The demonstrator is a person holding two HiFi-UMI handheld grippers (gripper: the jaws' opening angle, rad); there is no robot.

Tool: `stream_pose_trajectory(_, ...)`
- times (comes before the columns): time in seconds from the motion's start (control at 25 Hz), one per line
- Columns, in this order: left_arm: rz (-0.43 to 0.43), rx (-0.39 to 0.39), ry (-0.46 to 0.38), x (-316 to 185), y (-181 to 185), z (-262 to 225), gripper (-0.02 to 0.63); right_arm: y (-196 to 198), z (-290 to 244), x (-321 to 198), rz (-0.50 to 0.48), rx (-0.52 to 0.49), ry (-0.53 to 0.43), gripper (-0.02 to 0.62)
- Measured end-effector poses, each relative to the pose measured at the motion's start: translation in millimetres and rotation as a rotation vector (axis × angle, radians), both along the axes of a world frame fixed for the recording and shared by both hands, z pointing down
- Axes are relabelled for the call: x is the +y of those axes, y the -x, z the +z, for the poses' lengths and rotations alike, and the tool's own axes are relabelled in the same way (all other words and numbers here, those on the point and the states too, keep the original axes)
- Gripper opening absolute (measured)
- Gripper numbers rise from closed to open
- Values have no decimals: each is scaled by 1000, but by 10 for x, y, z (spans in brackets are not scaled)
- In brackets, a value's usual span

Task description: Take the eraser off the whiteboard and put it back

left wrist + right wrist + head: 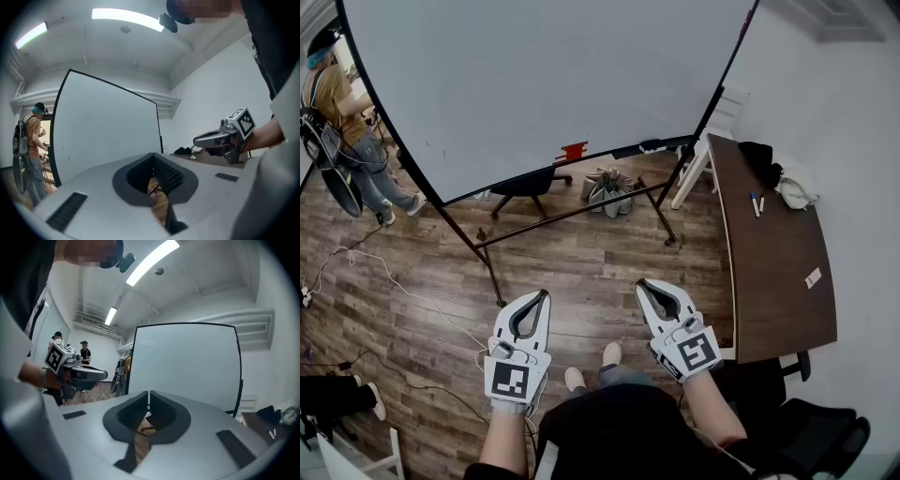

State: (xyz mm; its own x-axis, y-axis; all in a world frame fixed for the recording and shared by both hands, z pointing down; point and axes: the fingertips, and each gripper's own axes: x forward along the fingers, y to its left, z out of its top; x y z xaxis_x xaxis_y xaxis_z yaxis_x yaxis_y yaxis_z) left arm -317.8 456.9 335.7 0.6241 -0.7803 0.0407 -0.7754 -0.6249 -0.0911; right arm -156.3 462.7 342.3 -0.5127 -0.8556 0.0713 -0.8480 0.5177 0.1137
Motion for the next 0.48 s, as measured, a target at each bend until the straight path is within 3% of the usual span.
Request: stream_pose_trajectory(0.48, -4, -43, -26, -554, -837, -58, 6, -766, -48, -532, -10, -14, -30, 23)
